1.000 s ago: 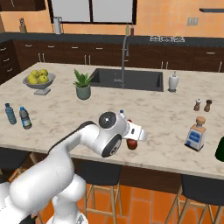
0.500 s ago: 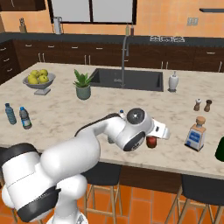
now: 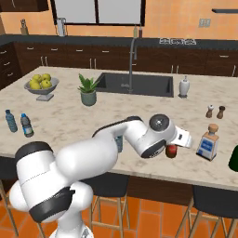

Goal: Move the plastic bottles in the middle to the plastics group, and the glass bottles in the middle to the glass group.

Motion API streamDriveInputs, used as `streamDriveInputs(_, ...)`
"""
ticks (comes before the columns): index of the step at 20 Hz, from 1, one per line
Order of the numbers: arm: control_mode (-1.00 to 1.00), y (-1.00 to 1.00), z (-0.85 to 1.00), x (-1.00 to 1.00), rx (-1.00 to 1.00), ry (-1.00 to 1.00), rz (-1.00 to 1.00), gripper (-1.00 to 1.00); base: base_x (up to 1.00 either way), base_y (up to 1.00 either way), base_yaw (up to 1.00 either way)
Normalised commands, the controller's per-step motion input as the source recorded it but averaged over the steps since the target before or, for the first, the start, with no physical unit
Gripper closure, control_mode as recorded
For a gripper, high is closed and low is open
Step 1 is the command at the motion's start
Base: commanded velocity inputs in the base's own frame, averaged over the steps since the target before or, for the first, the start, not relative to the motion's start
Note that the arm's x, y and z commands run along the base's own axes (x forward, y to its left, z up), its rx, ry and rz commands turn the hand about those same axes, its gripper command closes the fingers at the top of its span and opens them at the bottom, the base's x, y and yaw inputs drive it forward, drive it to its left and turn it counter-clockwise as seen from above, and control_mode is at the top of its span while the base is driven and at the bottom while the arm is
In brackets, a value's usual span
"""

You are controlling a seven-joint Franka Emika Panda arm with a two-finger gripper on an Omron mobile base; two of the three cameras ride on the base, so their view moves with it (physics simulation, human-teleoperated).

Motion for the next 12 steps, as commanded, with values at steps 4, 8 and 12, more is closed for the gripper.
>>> streamDriveInputs(4,-1.0,-0.23,0.0,0.0,0.0,0.0,-0.01,1.0,0.0,0.0,0.0)
streamDriveInputs(8,-1.0,-0.27,0.0,-0.01,0.0,0.0,-0.04,1.0,0.0,0.0,0.0)
streamDriveInputs(12,-1.0,-0.28,-0.05,-0.01,0.0,0.0,-0.06,1.0,0.0,0.0,0.0)
